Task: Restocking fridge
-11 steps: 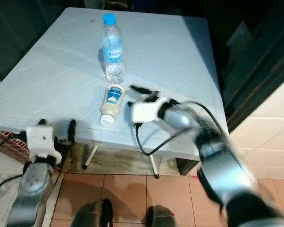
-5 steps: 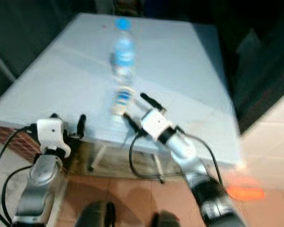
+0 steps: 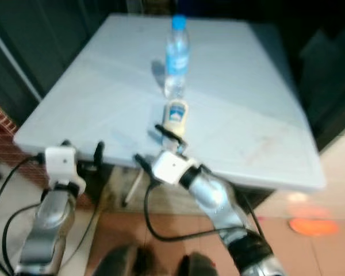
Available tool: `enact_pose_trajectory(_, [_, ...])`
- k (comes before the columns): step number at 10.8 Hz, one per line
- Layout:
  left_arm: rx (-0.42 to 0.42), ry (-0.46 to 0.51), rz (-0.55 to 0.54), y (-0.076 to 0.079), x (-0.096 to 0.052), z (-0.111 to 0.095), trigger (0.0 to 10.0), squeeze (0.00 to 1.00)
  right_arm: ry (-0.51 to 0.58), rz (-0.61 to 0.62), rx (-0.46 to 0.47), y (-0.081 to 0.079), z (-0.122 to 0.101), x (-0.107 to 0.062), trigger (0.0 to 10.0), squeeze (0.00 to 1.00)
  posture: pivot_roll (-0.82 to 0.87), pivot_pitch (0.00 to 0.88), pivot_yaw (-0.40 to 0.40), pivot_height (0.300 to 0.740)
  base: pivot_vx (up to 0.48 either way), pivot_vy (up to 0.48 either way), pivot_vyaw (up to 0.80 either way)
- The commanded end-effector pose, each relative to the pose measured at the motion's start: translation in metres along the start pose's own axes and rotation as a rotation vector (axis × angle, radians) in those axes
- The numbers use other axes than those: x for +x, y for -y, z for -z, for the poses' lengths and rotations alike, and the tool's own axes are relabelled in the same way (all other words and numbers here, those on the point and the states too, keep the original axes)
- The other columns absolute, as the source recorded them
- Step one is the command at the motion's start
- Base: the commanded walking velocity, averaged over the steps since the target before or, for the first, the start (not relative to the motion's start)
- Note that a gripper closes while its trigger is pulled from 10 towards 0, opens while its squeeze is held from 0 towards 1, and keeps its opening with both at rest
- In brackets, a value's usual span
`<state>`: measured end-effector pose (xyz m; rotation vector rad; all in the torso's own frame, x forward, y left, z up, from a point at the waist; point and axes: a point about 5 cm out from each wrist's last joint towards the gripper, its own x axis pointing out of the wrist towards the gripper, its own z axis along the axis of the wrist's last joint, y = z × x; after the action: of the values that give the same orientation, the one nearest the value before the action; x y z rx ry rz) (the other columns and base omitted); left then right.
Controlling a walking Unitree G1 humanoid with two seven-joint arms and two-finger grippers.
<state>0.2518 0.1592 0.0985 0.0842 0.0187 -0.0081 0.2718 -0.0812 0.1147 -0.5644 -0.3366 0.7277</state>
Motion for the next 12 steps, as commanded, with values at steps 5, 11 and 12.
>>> enact_pose_trajectory(5, [0.004,0.012,0.008,-0.001,0.000,-0.002,10.0,0.00,-0.179,0.398,-0.033,0.031,0.012,-0.004,10.0,0.00,0.01,0.082,0.036,0.740,0.000,0.000,0.00])
enact_pose_trajectory(11, [0.003,0.016,0.036,0.002,0.001,-0.004,10.0,0.00,-0.156,0.358,0.174,0.009,0.004,0.044,10.0,0.00,0.03,0.086,0.042,0.740,0.000,0.000,0.00])
enact_pose_trajectory(12, [0.003,0.016,0.034,0.002,0.000,-0.004,10.0,0.00,-0.138,0.327,0.186,0.004,0.001,0.050,10.0,0.00,0.03,0.087,0.039,0.740,0.000,0.000,0.00])
